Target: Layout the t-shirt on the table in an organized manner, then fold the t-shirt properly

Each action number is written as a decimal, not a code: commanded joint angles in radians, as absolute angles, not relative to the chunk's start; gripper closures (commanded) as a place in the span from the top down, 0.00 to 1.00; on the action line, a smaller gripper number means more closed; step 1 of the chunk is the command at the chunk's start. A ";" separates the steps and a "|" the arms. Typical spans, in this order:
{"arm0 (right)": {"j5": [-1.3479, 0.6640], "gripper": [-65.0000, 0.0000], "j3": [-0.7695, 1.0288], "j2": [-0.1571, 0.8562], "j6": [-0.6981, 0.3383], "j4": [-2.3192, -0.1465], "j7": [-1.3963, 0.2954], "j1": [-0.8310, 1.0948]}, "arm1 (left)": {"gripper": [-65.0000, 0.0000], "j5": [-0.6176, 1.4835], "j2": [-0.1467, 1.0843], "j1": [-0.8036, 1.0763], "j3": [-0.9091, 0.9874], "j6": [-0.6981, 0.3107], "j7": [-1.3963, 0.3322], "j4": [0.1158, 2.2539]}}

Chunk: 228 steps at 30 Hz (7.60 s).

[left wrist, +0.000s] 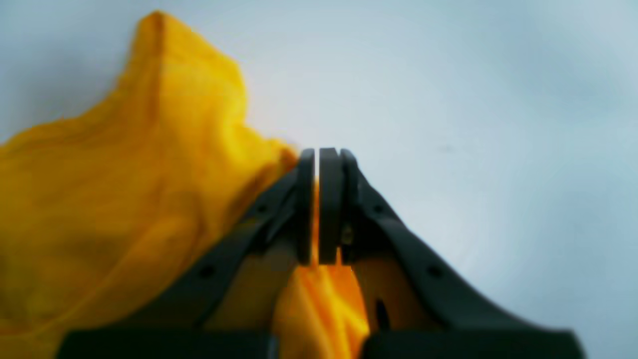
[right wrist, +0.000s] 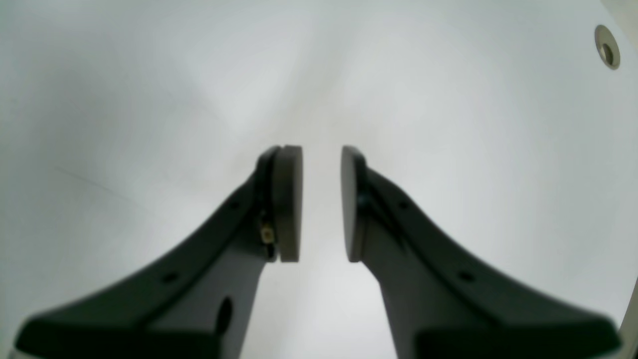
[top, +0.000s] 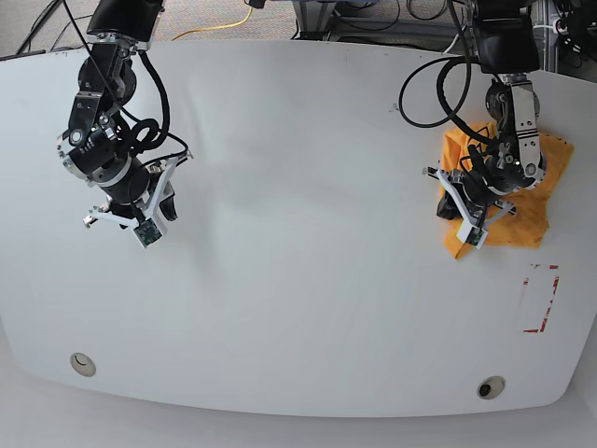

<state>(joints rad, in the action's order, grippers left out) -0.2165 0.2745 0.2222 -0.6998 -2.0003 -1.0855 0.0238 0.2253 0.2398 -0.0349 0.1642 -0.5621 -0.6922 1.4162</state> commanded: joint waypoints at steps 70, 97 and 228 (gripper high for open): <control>-0.228 0.19 0.334 0.232 -0.698 -2.029 -1.079 0.022 | 0.00 0.231 0.372 0.140 0.429 -0.698 -0.704 1.544; -0.228 0.19 0.337 0.231 -0.698 -2.031 -1.079 0.027 | 0.00 0.231 0.507 0.183 0.529 -0.698 -0.634 1.363; -0.133 0.01 0.292 0.163 -0.676 -1.109 -0.154 0.794 | 0.00 -0.154 0.035 0.769 0.113 -0.300 0.021 1.150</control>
